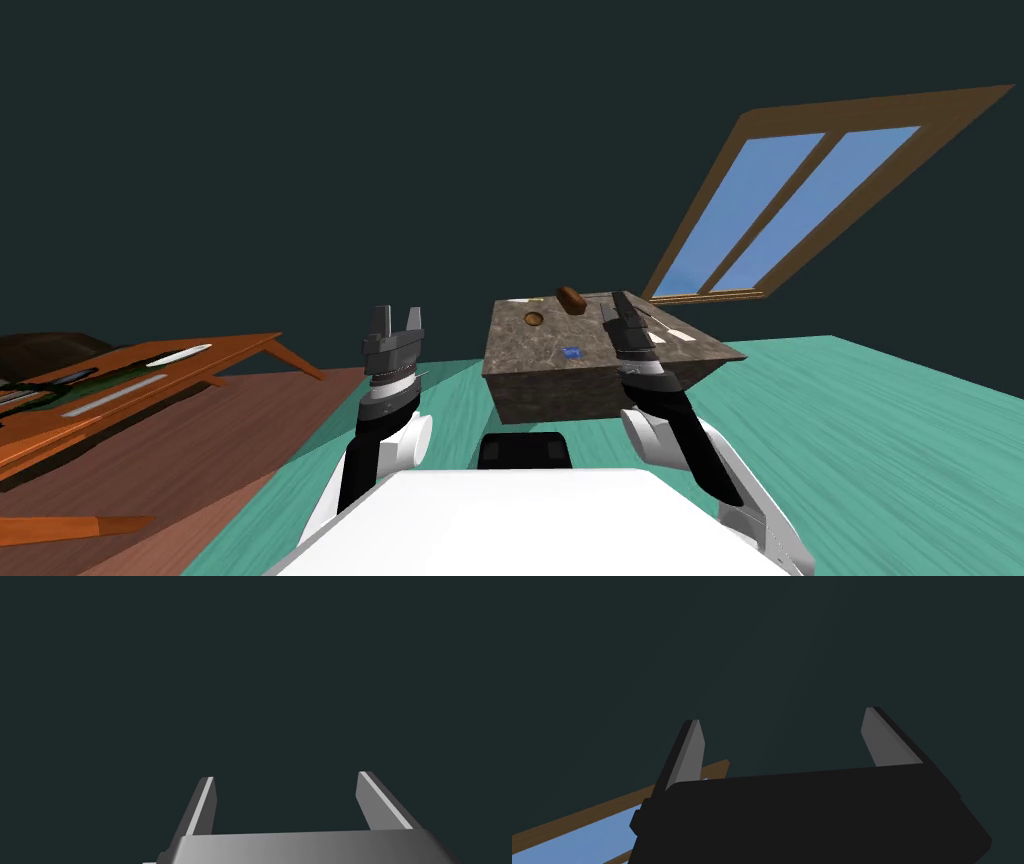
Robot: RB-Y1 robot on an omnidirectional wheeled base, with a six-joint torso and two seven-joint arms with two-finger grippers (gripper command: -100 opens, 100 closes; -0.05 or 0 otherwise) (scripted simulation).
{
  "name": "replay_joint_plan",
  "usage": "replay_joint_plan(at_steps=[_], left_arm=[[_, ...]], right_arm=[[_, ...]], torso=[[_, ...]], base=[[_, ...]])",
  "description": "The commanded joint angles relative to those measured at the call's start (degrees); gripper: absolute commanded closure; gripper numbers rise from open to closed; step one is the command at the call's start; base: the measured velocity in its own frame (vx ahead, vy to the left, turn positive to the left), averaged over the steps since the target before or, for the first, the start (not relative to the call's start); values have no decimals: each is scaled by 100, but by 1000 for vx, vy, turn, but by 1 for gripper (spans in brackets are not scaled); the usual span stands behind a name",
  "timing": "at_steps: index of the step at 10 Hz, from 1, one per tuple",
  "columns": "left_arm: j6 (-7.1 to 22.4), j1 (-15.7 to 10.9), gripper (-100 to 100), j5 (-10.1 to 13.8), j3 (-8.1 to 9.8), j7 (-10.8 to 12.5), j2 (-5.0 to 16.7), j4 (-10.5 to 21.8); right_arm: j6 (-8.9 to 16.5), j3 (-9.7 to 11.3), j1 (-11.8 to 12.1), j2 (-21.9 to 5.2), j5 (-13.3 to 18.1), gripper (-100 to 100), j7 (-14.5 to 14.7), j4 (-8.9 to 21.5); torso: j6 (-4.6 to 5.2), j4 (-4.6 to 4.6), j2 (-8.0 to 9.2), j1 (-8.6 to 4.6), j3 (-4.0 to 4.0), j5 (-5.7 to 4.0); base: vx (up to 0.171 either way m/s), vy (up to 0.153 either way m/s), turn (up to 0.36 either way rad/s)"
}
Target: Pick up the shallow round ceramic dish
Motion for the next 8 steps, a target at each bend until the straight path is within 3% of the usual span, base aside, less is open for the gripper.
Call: replay_joint_plan(at_steps=[1,4,8], left_arm=[[0,0,0,0,0,0,0,0],[0,0,0,0,0,0,0,0],[0,0,0,0,-1,0,-1,0]], right_arm=[[-22,-25,-90,-168,62,-100,35,204],[-75,-110,-240,-441,188,-100,98,606],[-158,-211,-436,-867,430,-100,235,1236]], torso=[[0,0,0,0,0,0],[0,-1,-8,22,-4,5],[0,-1,-8,54,-4,13]], base=[[-80,198,53],[-83,233,69],[-83,302,88]])
